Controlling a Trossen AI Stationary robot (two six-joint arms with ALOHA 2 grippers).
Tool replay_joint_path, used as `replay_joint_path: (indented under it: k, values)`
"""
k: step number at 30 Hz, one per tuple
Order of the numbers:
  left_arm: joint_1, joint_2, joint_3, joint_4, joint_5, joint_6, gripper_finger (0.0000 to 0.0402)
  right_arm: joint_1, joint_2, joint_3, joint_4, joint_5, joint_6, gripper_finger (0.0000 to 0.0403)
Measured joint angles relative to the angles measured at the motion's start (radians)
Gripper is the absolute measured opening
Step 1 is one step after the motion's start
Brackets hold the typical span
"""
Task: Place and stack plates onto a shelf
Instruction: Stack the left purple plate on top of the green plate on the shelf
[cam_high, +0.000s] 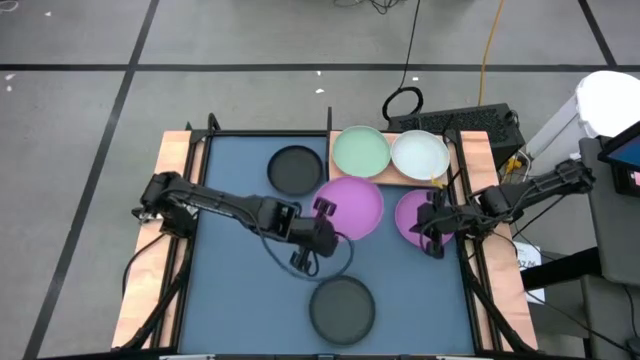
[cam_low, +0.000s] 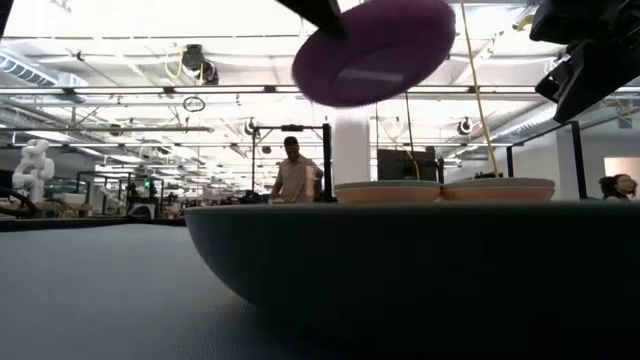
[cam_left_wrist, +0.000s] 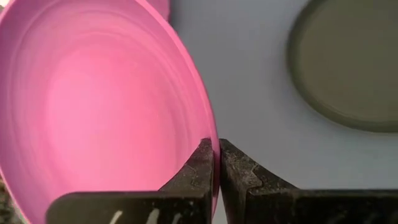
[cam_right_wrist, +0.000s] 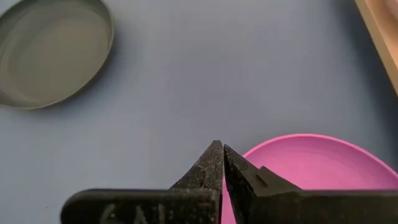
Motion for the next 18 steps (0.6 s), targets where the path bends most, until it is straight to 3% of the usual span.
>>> replay_joint_path:
  k: [9, 18]
  values:
    - [0.083, 0.000, 0.071, 0.062, 0.004, 0.151, 0.0011, 0.024, 0.000, 0.000, 0.000, 0.000, -0.001, 0.0000]
    - [0.190, 0.000, 0.071, 0.190, 0.081, 0.242, 0.0011, 0.023, -0.001, 0.000, 0.001, 0.000, -0.007, 0.0000]
